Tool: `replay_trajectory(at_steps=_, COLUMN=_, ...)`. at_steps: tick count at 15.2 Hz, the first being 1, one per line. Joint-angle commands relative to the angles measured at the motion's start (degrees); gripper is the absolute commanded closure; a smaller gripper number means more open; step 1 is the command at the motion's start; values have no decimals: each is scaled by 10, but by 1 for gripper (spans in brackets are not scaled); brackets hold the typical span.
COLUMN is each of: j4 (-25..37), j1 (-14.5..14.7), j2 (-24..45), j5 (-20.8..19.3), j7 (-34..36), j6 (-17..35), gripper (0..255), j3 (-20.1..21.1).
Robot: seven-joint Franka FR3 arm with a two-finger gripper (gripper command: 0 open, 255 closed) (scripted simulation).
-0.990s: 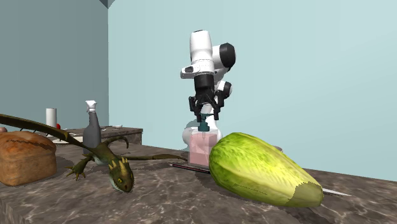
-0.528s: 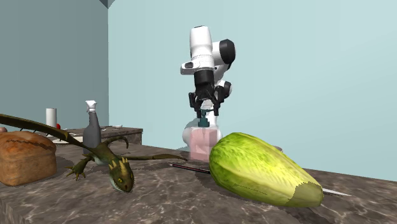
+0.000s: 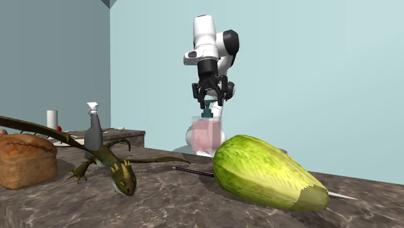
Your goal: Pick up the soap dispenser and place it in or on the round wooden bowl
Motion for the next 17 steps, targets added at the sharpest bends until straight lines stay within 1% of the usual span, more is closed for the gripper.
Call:
replay_trajectory(at_steps=1, j4=20, j1=-1, j2=6, j5=-2, j7=3, j6=-14, gripper=255, j3=-1)
replay_trajectory(at_steps=13, j4=158, j1=-8, j2=56, j5=-14, j7=23, j6=-101, gripper=255, j3=-3)
replay_trajectory(at_steps=14, j4=160, j1=-8, j2=57, j5=-14, j7=24, j6=-102, gripper=255, j3=-3)
replay_trajectory(at_steps=17, j4=197, j1=-1, j2=65, j5=-7, j7=68, j6=-121, gripper=255, j3=26)
